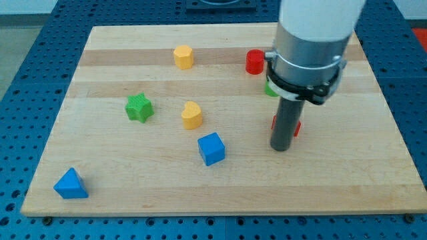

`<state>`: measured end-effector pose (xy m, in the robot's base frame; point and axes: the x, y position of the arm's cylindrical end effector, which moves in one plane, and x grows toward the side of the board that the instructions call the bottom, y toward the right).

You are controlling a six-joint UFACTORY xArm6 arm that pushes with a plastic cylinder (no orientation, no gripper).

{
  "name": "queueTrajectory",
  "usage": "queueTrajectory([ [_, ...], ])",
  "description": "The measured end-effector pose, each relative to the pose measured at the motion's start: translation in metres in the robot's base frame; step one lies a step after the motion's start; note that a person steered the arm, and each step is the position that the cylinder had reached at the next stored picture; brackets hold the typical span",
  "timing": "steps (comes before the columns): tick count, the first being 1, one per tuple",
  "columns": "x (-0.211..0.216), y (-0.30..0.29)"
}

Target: Drag the blue cube into the triangle

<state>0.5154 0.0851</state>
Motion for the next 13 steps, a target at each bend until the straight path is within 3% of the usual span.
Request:
queueTrajectory([
  [2,0.024,-0.049],
  [4,-0.015,-0.061],
  [7,0.003,-0.103],
  [13,0.031,-0.111],
])
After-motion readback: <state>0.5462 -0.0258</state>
